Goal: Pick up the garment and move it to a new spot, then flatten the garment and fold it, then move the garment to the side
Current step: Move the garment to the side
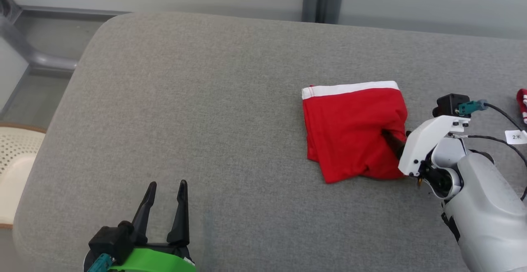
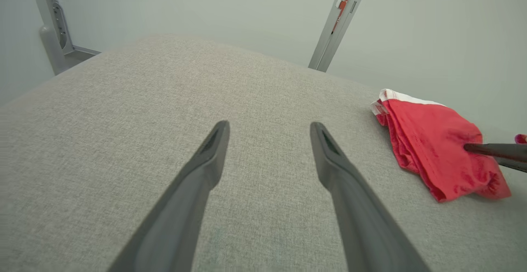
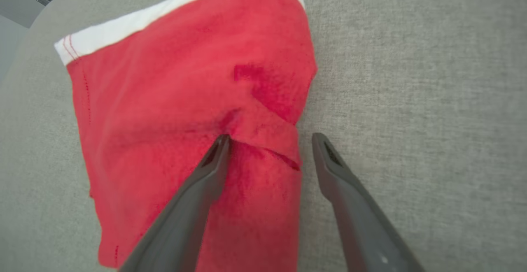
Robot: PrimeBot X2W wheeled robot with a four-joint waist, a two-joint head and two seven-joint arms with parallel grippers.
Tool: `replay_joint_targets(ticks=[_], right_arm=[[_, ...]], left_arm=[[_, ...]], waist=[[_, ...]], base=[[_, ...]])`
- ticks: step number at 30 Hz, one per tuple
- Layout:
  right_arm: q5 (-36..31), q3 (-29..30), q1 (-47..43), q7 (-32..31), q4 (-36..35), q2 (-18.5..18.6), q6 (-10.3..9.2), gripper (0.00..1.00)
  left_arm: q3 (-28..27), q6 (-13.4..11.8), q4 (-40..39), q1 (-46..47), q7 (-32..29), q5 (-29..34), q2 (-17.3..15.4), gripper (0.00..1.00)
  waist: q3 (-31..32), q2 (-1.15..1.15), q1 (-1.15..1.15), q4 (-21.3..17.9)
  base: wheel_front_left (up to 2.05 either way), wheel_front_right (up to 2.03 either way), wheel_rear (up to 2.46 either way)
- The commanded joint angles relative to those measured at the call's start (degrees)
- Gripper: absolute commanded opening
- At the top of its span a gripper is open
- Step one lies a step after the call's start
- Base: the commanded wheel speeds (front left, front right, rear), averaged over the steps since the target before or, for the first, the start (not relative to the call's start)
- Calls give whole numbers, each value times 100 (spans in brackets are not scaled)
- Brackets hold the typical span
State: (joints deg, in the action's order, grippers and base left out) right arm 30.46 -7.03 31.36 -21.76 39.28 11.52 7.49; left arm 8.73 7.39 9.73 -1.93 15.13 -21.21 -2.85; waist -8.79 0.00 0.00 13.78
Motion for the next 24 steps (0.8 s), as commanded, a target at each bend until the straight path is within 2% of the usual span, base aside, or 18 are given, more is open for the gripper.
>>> replay_joint_targets(ticks=[1,2,3,4,7,9,15,19,24], right_arm=[[56,29,94,-66,130,-43,0,100],[93,48,153,-67,214,-57,0,100],[119,71,218,0,243,-52,0,30],[166,85,279,69,249,-45,0,0],[378,86,368,162,134,-5,0,0],[456,12,452,115,-47,207,-1,0],[560,70,673,-377,-798,1302,-1,0],[512,406,818,-897,-1140,2042,0,0],[268,959,1026,-1420,-1003,2619,-1,0]], left_arm=[[-12,15,0,114,2,-27,-13,100],[-22,15,-5,111,2,-29,-13,100],[-41,11,-16,110,2,-32,-13,100],[-70,-2,-33,118,2,-36,-14,100],[-177,-67,-115,110,2,-71,-14,100],[-205,-66,-146,64,2,-52,-12,100],[-277,-35,-264,318,1,59,-14,100],[-202,-18,-330,617,1,75,-16,100],[-132,2,-305,871,1,148,-18,100]], waist=[[-272,0,0,282],[-286,0,0,280],[-300,0,0,264],[-318,0,0,231],[-339,0,0,13],[-367,0,0,-214],[-773,0,0,-903],[-1132,0,0,-1119],[-1473,0,0,-1221]], base=[[0,0,0],[0,0,0],[0,0,0],[0,0,0],[0,0,0],[0,0,0],[0,0,0],[0,0,0],[0,0,0]])
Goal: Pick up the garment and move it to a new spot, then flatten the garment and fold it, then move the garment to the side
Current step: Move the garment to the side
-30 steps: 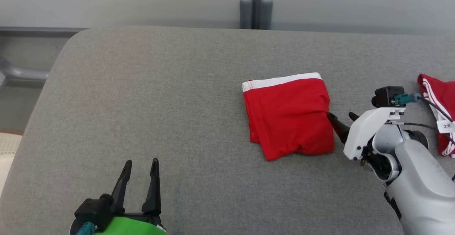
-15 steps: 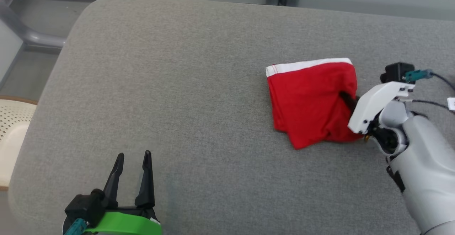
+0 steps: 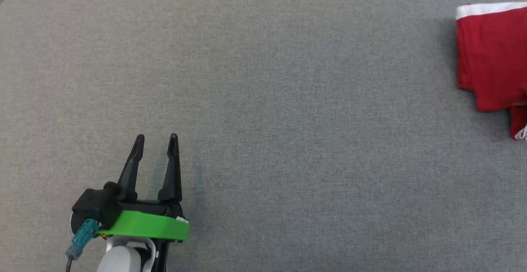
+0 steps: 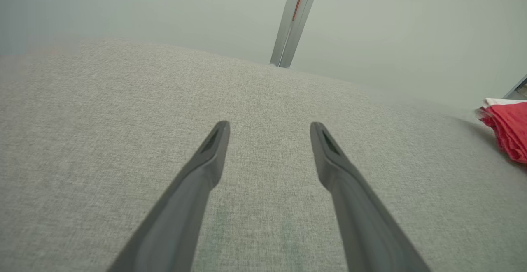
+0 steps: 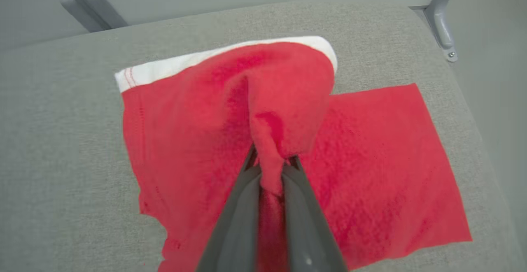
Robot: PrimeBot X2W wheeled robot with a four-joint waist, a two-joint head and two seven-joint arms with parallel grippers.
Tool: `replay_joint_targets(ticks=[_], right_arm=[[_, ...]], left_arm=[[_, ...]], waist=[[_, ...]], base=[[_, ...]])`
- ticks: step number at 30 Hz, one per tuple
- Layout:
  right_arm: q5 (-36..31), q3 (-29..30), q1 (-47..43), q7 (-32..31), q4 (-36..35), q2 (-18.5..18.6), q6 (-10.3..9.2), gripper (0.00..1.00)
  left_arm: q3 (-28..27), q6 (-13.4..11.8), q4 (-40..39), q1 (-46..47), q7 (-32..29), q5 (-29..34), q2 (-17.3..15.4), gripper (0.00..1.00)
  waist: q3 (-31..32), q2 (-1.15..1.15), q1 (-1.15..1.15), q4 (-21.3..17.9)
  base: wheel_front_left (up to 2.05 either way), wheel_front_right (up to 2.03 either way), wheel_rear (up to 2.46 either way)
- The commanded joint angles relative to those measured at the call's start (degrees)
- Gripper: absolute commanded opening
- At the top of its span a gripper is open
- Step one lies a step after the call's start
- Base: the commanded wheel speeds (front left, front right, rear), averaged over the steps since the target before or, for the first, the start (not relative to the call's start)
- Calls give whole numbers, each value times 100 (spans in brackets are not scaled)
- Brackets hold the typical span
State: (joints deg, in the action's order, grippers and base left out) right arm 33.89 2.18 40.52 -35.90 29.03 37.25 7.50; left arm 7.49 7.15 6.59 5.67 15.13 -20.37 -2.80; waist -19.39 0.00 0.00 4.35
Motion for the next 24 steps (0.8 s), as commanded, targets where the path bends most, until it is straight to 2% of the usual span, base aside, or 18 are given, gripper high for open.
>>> replay_joint_targets(ticks=[1,5,6,7,8,16,21,24], right_arm=[[-210,140,135,-82,123,114,-1,0],[-797,423,245,-129,521,306,-2,0],[-948,443,244,-116,617,320,-2,22],[-1116,443,211,-85,721,295,-1,75],[-1264,458,200,-16,781,291,-1,100],[-1918,361,29,731,1004,249,-3,100],[-2073,155,-99,1412,731,442,-3,100],[-1960,139,-233,1951,389,226,-2,100]], left_arm=[[5,24,22,139,1,79,-23,100],[19,31,55,215,1,112,-22,100],[19,33,67,226,2,116,-22,100],[9,34,84,219,1,118,-22,100],[-9,36,98,208,1,115,-23,100],[-148,37,203,25,1,83,-22,100],[-174,38,272,-138,1,3,-22,100],[-221,39,321,-272,1,-19,-22,100]], waist=[[-456,0,0,-277],[-579,0,0,-229],[-583,0,0,-212],[-573,0,0,-190],[-564,0,0,-178],[-257,0,0,-200],[82,0,0,-277],[378,0,0,-322]], base=[[0,0,0],[0,0,0],[0,0,0],[0,0,0],[0,0,0],[0,0,0],[0,0,0],[0,0,0]])
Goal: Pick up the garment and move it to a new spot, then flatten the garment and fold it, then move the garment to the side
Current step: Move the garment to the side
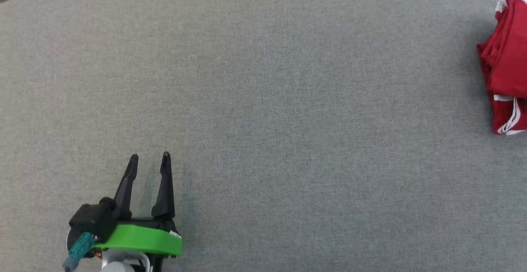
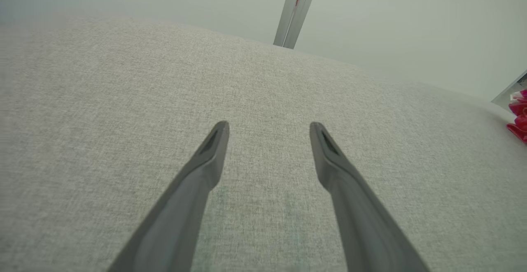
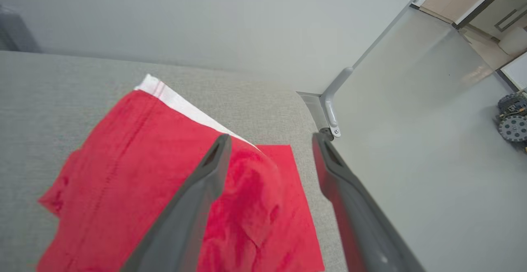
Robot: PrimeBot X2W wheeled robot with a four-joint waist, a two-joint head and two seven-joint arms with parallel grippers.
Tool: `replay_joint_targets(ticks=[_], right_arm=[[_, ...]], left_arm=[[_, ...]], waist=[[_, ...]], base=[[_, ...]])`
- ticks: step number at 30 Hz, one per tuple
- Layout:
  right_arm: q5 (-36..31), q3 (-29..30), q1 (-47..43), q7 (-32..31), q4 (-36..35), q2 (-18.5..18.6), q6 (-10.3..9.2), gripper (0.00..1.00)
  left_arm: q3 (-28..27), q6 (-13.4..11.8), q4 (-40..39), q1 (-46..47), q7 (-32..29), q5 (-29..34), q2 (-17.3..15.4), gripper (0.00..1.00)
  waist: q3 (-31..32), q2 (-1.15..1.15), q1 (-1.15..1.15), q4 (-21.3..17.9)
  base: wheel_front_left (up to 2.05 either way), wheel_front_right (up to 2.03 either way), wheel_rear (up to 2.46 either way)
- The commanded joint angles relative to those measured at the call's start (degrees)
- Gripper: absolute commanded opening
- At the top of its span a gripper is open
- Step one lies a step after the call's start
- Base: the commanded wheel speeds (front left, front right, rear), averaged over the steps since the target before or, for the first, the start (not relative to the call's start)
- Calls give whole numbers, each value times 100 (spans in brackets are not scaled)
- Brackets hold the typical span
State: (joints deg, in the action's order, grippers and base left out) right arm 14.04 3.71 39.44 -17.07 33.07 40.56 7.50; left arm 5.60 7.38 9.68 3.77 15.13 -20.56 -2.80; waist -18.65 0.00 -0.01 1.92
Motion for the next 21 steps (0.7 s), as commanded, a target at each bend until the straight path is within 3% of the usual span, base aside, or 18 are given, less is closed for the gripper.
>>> replay_joint_targets(ticks=[1,10,16,21], right_arm=[[90,32,-205,267,-159,-204,-2,100],[157,-204,-1939,1740,-1393,-1287,-2,100],[-35,-468,-3029,2858,-1653,-1972,-3,100],[-350,-651,-3585,3208,-1692,-2489,-2,100]], left_arm=[[-75,15,10,-154,1,-5,-23,100],[-473,-176,126,-787,1,44,-21,100],[-612,-278,243,-1043,2,229,-22,100],[-761,-293,368,-1068,1,486,-22,100]], waist=[[427,0,1,-91],[1482,0,1,27],[1896,0,1,126],[1990,0,1,131]], base=[[0,0,0],[0,0,0],[0,0,0],[0,0,0]])
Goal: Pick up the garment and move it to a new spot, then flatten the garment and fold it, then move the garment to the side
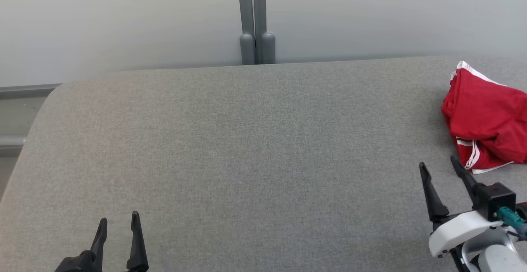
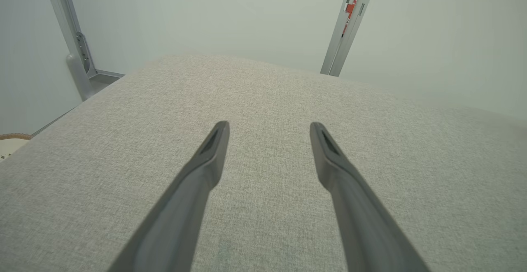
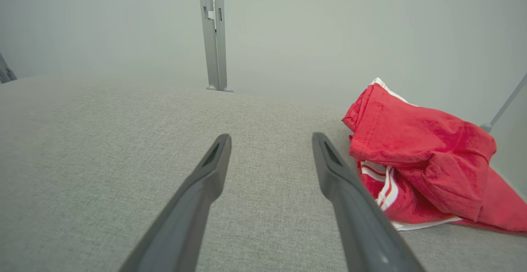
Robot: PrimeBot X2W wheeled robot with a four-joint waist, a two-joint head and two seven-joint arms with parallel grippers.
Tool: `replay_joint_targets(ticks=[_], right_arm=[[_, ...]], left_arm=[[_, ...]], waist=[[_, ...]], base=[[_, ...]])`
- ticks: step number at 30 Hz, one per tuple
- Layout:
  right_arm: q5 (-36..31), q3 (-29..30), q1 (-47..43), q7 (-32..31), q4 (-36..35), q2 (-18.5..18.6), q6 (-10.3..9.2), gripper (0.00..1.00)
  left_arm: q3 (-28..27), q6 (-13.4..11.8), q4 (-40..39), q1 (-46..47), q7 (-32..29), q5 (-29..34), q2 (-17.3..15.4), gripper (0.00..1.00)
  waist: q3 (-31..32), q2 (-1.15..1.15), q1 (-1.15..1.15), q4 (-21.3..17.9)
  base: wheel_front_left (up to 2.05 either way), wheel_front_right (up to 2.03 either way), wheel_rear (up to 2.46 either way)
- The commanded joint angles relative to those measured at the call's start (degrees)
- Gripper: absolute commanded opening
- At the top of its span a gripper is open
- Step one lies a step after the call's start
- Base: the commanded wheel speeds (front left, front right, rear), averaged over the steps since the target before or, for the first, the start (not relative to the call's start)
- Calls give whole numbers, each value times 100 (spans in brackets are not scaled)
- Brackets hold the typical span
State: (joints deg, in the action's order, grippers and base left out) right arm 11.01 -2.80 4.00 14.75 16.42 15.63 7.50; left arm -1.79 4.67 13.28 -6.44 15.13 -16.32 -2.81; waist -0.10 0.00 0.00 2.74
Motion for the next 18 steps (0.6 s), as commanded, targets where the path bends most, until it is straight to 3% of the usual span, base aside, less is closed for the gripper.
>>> replay_joint_targets(ticks=[1,9,18], right_arm=[[-83,-20,-144,45,-42,-143,-2,100],[-493,307,-697,45,-739,-808,-2,100],[-632,572,-818,46,-913,-1004,-2,100]], left_arm=[[-62,-21,33,-50,1,109,-20,100],[-18,141,26,-108,1,238,-20,100],[104,240,-8,-32,1,209,-22,100]], waist=[[154,0,0,34],[209,0,0,-47],[181,0,0,-108]], base=[[0,0,0],[0,0,0],[0,0,0]])
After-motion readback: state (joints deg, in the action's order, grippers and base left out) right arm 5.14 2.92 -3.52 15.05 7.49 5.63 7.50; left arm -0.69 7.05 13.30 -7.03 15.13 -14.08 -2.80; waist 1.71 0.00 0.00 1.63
